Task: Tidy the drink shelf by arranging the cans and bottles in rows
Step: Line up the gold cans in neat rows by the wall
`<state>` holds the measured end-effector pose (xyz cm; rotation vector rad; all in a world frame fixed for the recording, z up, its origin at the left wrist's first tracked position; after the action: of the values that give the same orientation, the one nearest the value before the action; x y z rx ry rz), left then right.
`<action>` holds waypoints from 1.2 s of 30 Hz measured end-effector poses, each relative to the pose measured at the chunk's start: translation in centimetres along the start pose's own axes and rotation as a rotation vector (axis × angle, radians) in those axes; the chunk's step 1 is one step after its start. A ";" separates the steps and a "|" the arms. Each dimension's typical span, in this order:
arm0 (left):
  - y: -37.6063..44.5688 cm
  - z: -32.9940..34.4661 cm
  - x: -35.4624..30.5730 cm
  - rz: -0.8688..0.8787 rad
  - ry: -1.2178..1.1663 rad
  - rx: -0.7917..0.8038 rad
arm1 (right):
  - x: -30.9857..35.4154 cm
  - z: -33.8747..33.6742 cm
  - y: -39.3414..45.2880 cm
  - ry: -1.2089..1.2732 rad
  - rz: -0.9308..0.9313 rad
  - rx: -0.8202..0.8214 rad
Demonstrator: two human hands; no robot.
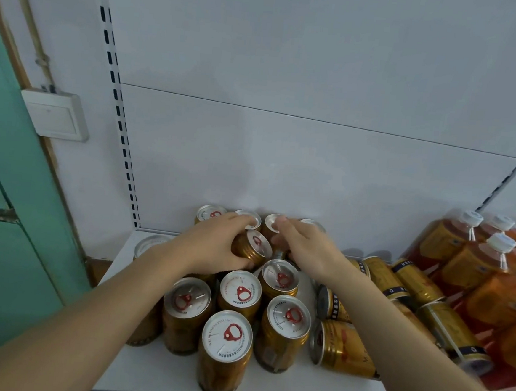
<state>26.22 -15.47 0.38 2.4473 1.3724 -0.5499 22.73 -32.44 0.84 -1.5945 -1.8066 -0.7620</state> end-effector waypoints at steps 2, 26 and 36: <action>0.1 -0.1 0.2 -0.001 0.007 0.041 | -0.2 0.6 0.0 -0.078 0.032 0.021; -2.6 2.0 -14.4 0.315 0.165 0.086 | -4.9 -7.5 -13.3 -0.628 -0.173 -0.052; -4.1 9.6 -17.7 0.300 0.683 0.275 | -7.6 -6.7 -15.9 -0.729 -0.335 0.109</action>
<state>12.46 -30.73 -0.32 3.1644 1.1384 0.2141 8.09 -44.16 -1.01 -1.6354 -2.6241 -0.1982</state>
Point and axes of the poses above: each hand's wrist, its own y-axis towards the middle knuckle, its own z-axis out of the palm, x = y × z, the point moved 8 cm from there along y, towards the middle knuckle, and after that the axes turned 6 degrees about -z, right-handed, at the moved point
